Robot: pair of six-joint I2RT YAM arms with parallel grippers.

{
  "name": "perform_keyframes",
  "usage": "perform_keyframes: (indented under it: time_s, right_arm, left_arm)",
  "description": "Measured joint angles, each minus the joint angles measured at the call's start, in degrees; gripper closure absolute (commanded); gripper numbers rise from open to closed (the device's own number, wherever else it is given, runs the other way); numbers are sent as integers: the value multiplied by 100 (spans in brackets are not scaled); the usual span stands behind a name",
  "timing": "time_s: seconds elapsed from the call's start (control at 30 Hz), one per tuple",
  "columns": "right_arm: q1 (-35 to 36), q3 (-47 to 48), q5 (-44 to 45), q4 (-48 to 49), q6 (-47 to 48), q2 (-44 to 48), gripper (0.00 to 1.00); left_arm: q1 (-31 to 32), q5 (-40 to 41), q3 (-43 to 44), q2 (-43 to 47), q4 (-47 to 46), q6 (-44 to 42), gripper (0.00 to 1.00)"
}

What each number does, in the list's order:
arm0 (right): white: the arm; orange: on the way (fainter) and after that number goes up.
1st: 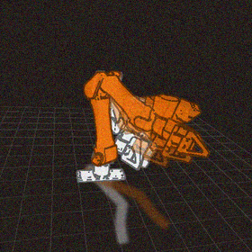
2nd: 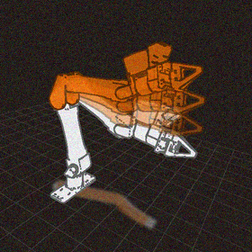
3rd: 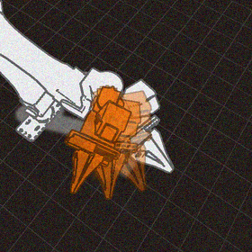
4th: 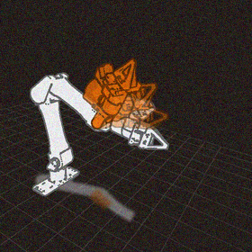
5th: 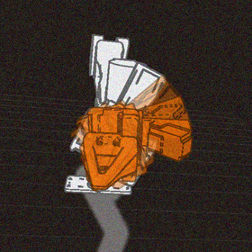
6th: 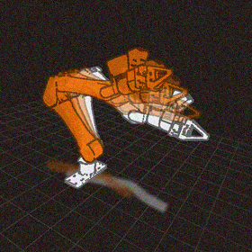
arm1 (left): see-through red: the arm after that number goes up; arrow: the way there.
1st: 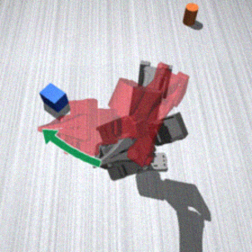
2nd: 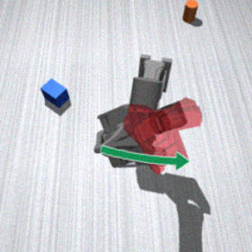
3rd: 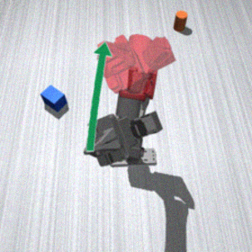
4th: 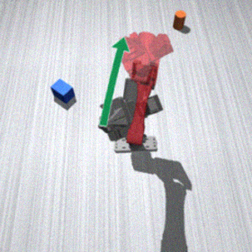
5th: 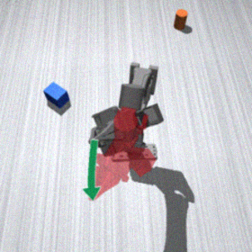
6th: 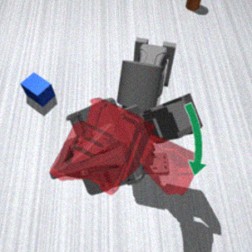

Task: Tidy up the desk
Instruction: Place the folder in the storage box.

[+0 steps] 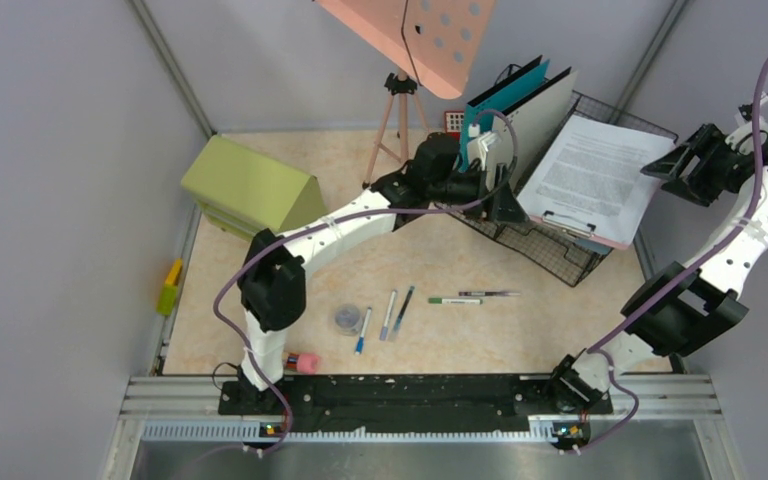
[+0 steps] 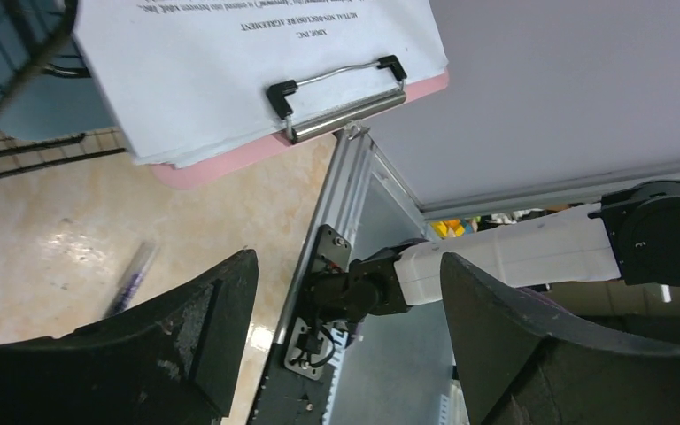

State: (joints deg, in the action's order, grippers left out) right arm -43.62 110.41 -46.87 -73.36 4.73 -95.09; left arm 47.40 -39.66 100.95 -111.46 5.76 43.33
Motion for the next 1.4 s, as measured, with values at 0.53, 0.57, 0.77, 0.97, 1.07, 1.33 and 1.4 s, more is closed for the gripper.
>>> perform_keyframes:
  time_s: [0.53, 0.57, 0.77, 0.97, 1.07, 1.33, 1.4]
  right_arm:
    - [0, -734, -90, 190, 538, 953, 34]
    - [0, -739, -70, 188, 586, 1027, 34]
    - [0, -1034, 85, 369, 636, 1615, 35]
    - [-4, -1541, -22, 525, 448, 2052, 35]
    - [-42, -1823, 2, 527, 358, 2159, 35]
    - [-376, -2044, 160, 474, 256, 2367, 36]
    - [-457, -2041, 118, 476, 190, 2404, 38]
  left_arm:
    - [337, 280, 151, -452, -138, 588, 8]
    - [356, 396, 168, -422, 50, 326, 7]
    - [599, 1451, 177, 103, 1388, -1912, 2]
    - [1069, 2435, 177, 1010, 2175, -4282, 2]
    - [1165, 2723, 181, 1329, 2343, -5222, 2]
    - [1327, 3595, 184, 1377, 2527, -7648, 2]
    - [1475, 3877, 181, 1311, 2472, -8201, 6]
